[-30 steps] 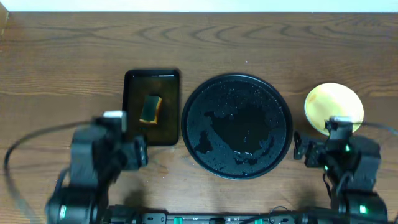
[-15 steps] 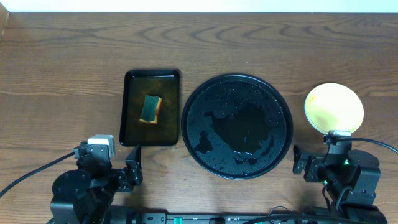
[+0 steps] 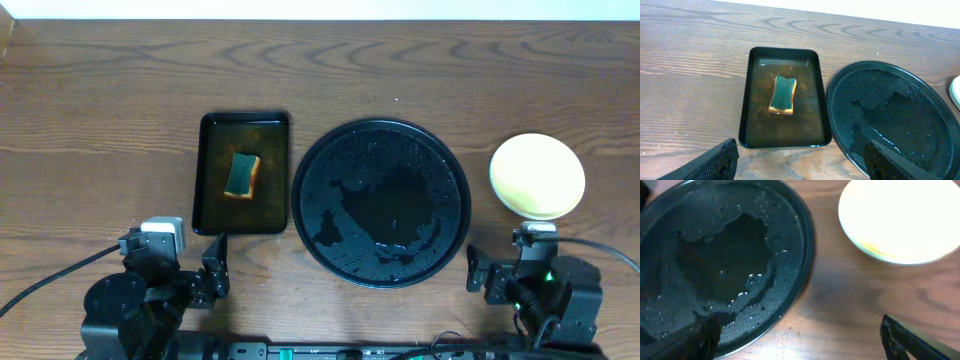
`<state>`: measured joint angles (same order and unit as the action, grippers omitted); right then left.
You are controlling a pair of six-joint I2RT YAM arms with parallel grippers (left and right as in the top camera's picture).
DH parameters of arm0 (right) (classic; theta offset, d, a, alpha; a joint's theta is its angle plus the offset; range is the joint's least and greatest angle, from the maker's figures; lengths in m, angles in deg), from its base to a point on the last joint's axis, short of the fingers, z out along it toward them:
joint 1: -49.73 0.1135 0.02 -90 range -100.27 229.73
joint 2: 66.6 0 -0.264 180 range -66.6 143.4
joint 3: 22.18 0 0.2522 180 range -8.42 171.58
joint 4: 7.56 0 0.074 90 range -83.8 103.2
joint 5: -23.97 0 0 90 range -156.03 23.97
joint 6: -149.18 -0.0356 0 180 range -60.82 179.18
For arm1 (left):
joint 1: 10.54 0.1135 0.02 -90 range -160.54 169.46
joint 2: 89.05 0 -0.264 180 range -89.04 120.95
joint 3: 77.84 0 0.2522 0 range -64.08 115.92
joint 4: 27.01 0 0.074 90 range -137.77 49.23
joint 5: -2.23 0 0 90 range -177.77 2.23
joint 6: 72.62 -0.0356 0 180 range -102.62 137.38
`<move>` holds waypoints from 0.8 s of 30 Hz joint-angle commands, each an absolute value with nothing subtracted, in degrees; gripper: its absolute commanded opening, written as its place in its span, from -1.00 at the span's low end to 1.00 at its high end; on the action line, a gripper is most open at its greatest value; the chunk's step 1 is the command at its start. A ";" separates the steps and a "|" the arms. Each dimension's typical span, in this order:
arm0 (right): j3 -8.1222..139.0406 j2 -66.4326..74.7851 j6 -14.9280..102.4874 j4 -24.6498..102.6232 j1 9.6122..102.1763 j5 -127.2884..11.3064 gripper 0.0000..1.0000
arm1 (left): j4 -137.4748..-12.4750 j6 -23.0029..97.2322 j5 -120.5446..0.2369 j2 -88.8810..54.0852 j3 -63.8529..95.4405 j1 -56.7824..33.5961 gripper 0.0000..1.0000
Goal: Clean dirty plates on tray and stack at the side
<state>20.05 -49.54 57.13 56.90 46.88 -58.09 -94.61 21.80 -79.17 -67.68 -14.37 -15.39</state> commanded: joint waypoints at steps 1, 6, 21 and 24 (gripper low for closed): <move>13.91 -58.13 60.57 49.69 51.38 -58.48 0.99 | -94.68 21.06 -79.85 -67.88 -14.87 -15.45 0.61; 2.04 -66.24 60.57 24.31 53.72 -58.48 0.99 | -94.66 21.06 -79.85 -67.88 -14.87 -15.45 0.61; -8.10 -66.28 74.25 9.82 53.89 -58.68 0.99 | -94.68 21.06 -79.83 -67.88 -14.87 -15.45 0.61; -8.10 -66.26 74.25 9.84 53.89 -58.68 0.99 | -94.68 21.06 -79.85 -67.88 -14.87 -15.45 0.61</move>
<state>-8.01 -65.91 72.26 9.60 53.52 -58.37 -94.61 21.80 -79.19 -67.72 -14.83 -15.39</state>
